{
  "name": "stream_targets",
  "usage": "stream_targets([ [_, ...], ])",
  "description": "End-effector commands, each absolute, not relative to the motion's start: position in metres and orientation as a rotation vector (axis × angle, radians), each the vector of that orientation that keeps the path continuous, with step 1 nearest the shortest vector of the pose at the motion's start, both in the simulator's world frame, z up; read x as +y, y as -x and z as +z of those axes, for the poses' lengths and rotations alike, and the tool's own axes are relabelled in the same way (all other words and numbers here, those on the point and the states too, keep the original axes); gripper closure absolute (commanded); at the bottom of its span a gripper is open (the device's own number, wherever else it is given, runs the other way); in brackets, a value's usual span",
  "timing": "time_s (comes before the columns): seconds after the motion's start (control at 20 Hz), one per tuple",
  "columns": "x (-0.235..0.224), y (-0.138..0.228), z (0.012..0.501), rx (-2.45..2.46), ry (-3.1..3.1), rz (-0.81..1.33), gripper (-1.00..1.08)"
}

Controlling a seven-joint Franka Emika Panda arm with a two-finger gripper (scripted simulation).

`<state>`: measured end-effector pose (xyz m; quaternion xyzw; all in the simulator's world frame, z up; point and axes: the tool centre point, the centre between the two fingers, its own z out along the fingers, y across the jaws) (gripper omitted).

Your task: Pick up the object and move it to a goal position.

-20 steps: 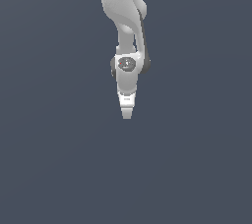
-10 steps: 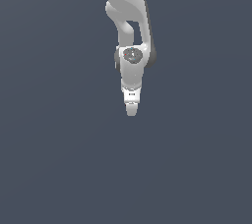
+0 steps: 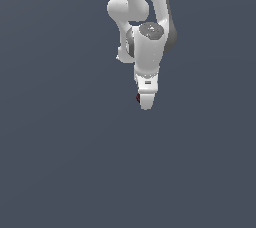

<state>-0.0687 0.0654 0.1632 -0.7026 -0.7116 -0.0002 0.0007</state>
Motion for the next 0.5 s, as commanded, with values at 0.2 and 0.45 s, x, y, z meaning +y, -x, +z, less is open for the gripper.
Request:
stream_targets([
  [0.2, 0.096, 0.056, 0.229, -2.234, 2.204, -0.002, 1.08],
  [0.45, 0.118, 0.046, 0.278, -2.234, 2.205, -0.002, 1.08],
])
